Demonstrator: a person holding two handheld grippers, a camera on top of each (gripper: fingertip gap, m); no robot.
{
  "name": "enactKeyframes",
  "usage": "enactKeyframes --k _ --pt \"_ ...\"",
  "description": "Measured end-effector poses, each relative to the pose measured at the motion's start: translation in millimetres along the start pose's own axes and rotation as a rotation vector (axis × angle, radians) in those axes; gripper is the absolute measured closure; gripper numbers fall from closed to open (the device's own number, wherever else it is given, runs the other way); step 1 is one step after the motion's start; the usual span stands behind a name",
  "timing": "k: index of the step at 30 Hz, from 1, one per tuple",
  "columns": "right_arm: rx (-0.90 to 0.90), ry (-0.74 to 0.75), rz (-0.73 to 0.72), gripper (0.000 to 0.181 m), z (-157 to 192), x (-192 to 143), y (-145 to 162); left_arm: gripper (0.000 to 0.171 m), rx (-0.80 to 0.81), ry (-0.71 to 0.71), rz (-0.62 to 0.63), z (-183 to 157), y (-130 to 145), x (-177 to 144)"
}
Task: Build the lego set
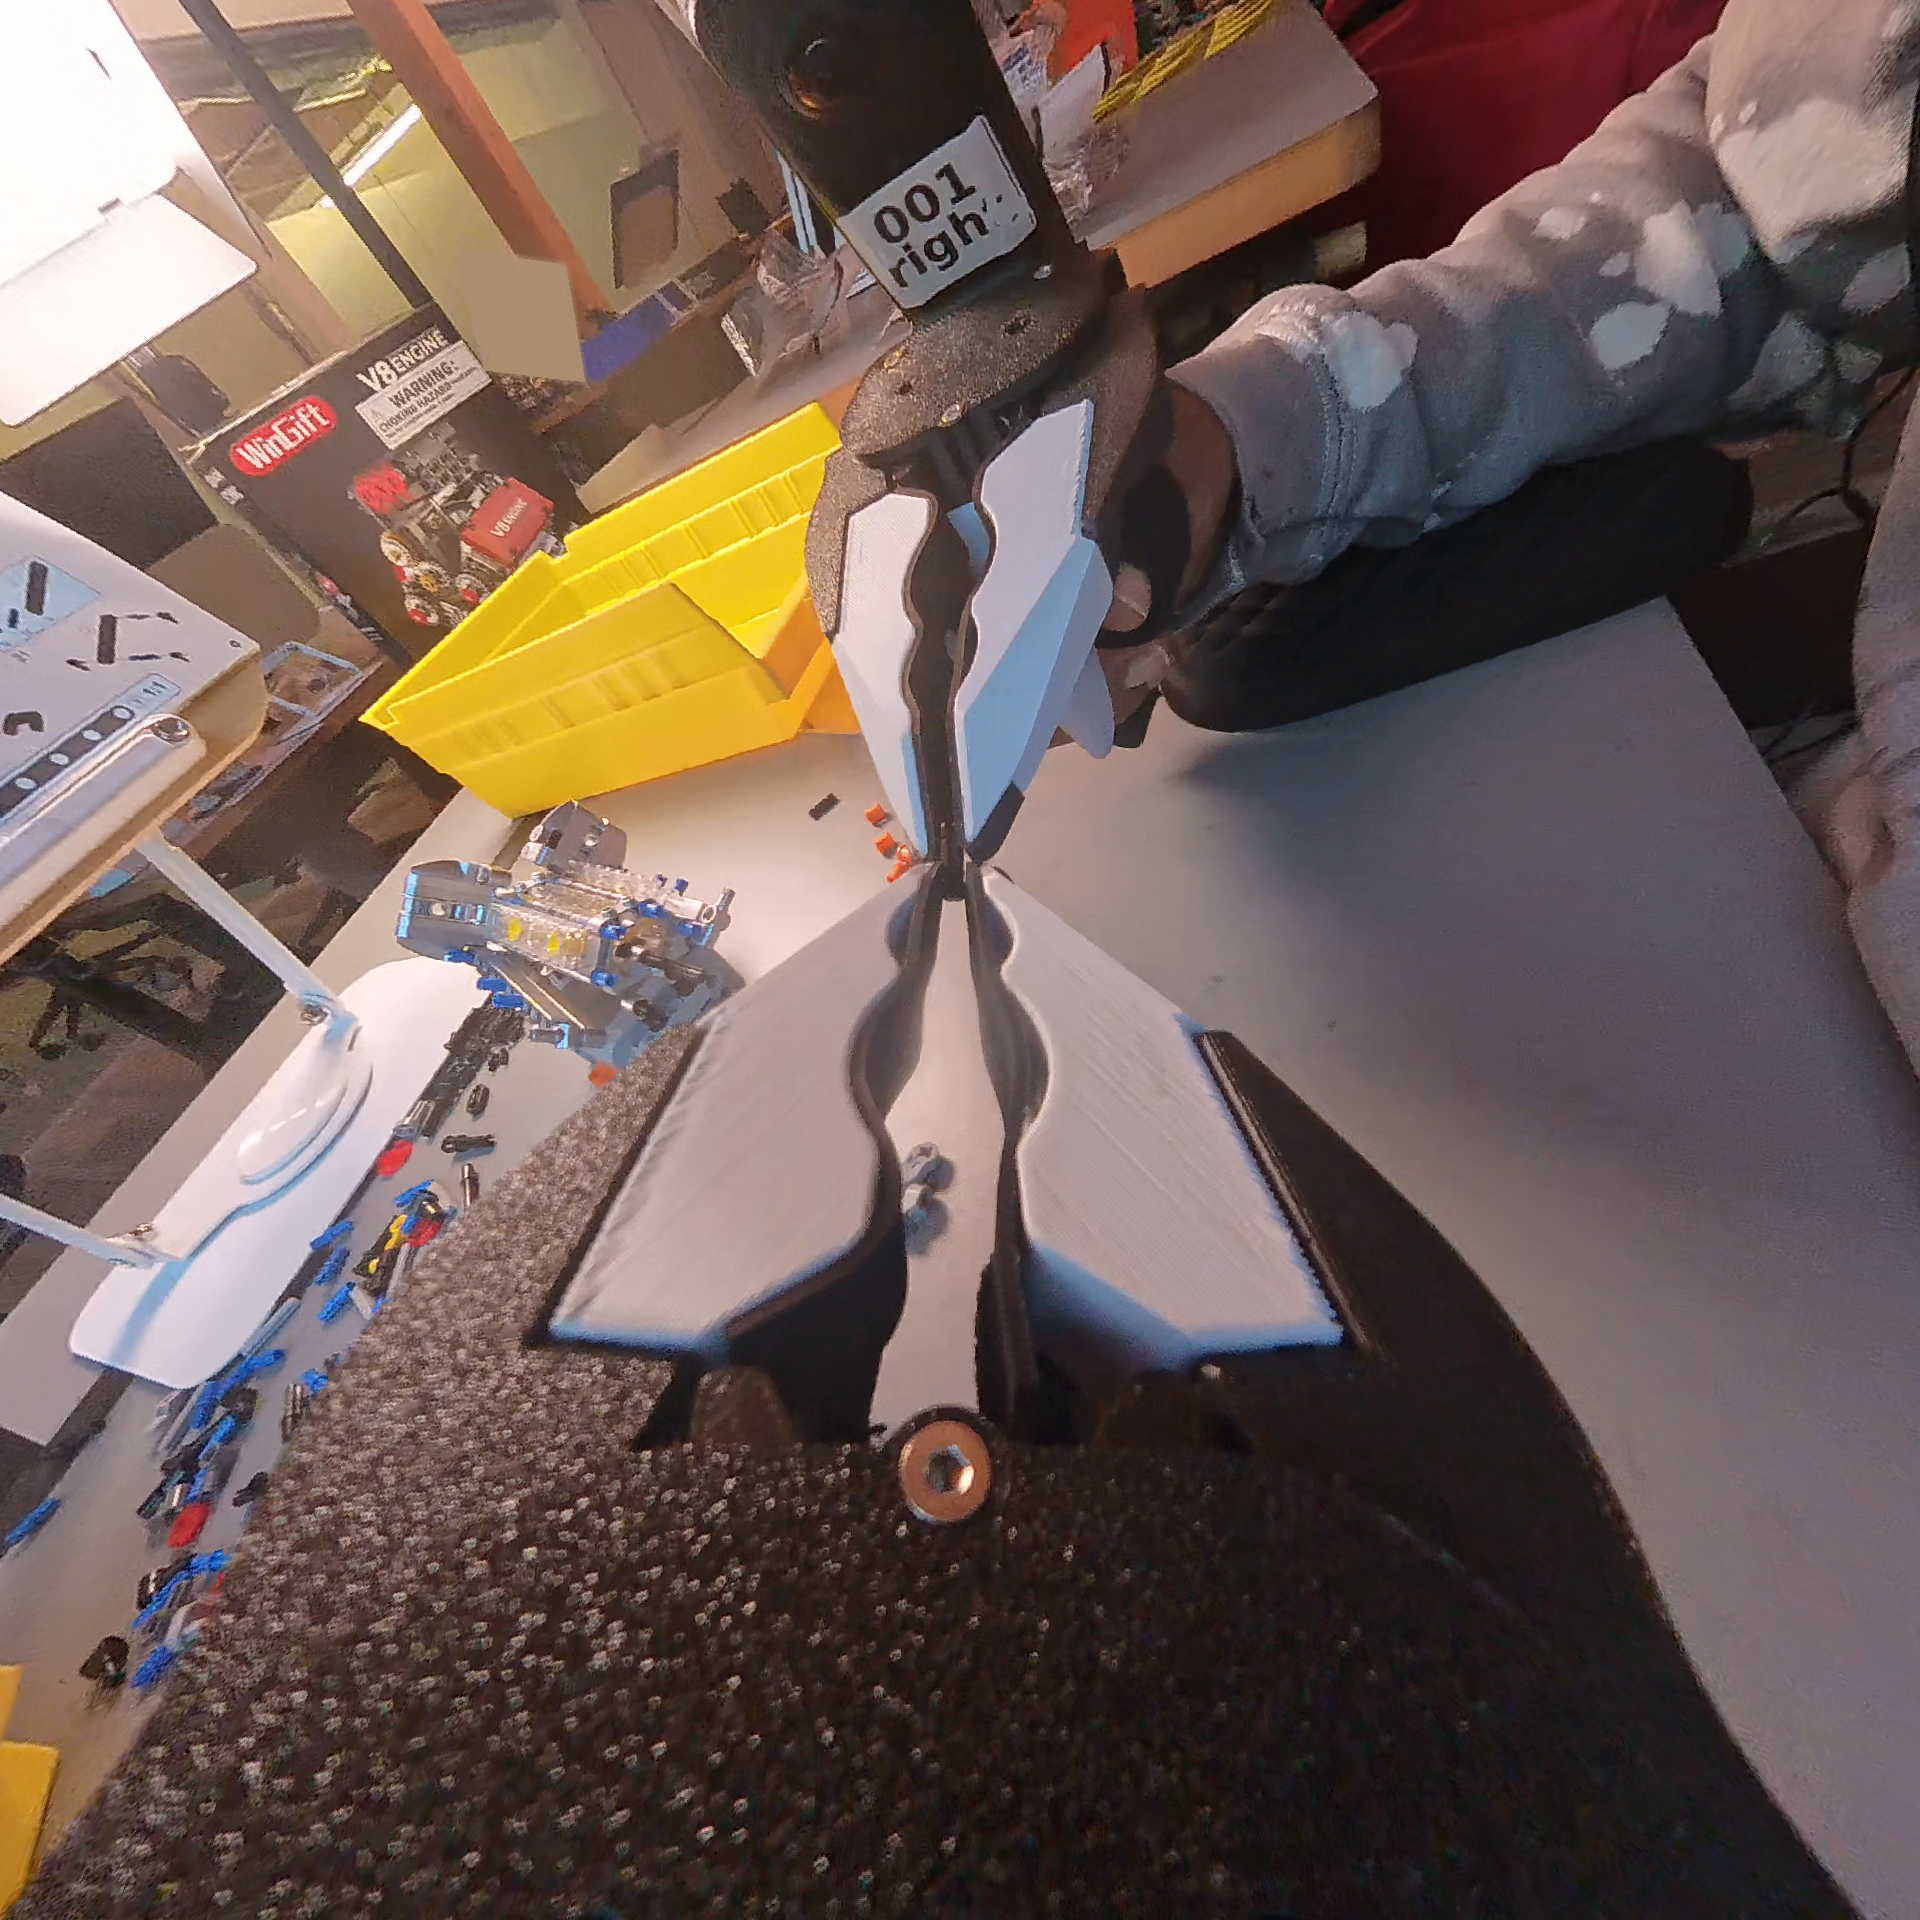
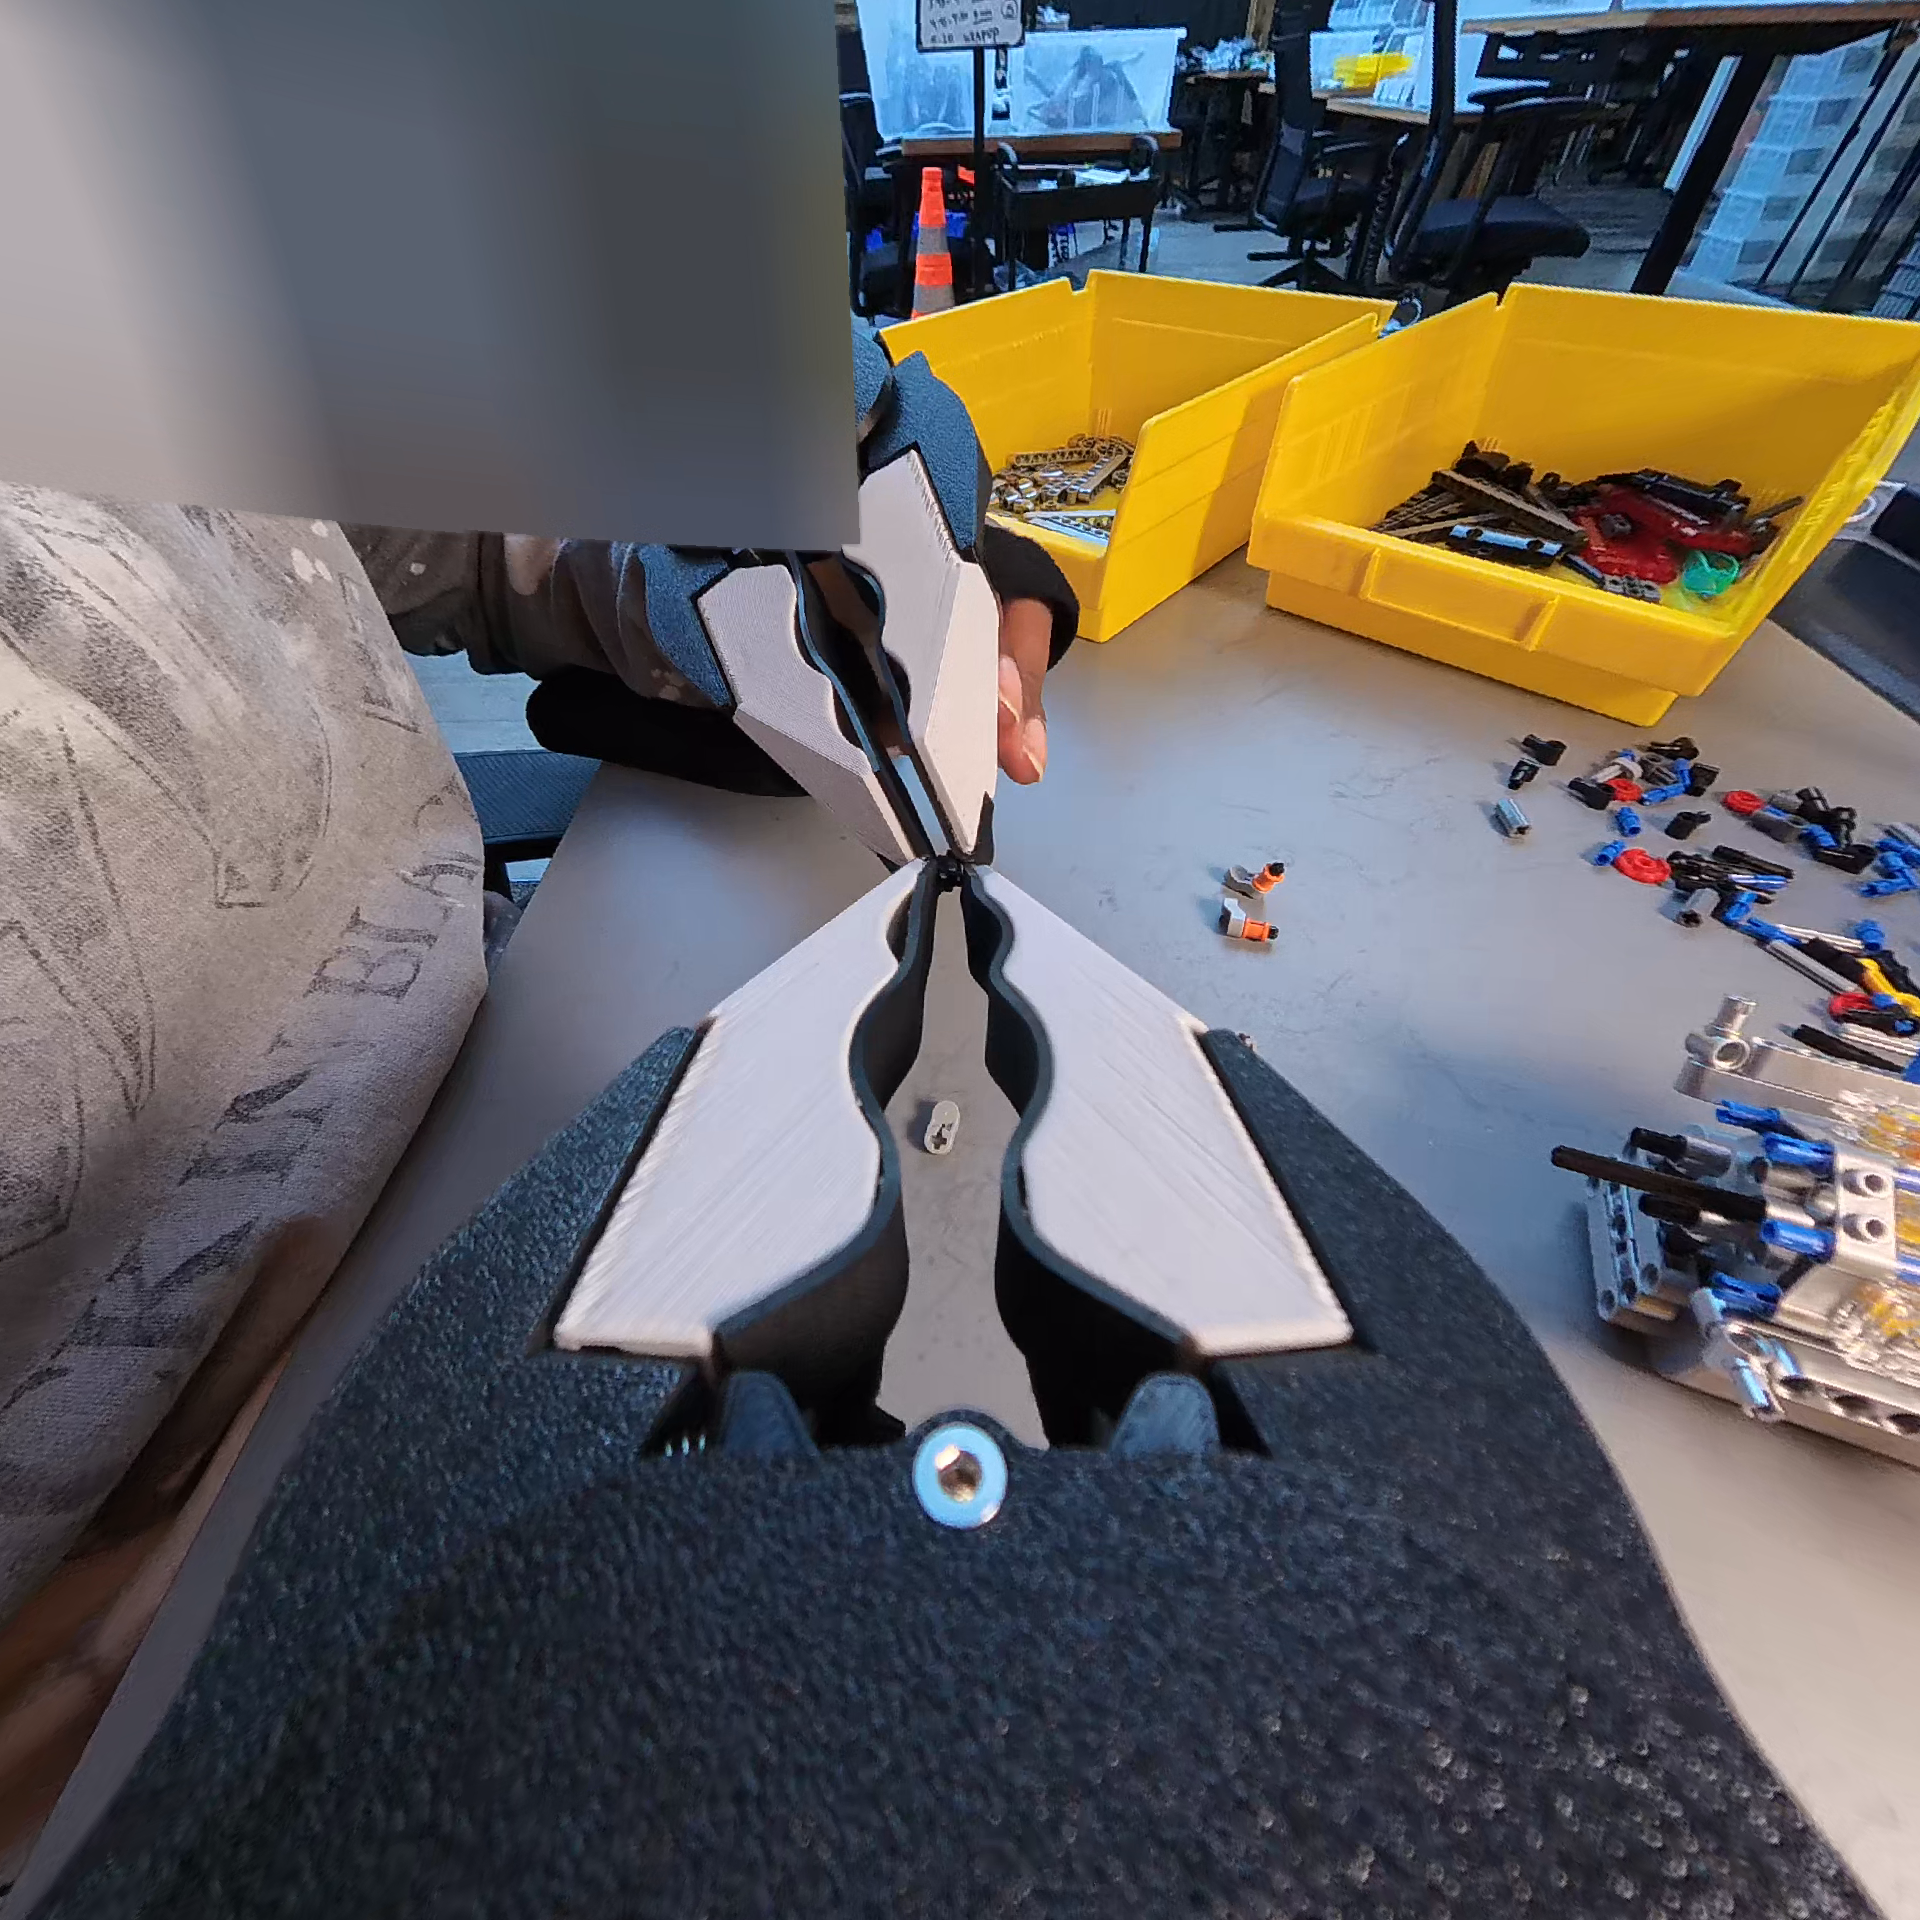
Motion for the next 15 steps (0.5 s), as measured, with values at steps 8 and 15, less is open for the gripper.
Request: enactKeyframes --k 8,15 --pt "-0.011 0.007 0.083 0.178 -2.6 2.7 10.9 0.169 -0.060 0.020 0.052 1.1 11.8 3.7" --pt "-0.057 -0.033 0.296 0.178 1.0 -1.0 41.0 0.154 -0.283 0.205 0.283 -5.6 51.7 6.3"
Point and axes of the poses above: each gripper's, where its closed fingertips meet, x out along the fingers, y out of its underside, z = x × y across the jaws, the point moved 3 cm from there along -x, back along the fingers, and after that the axes turned 11 degrees about -x, right-handed, at the moved point
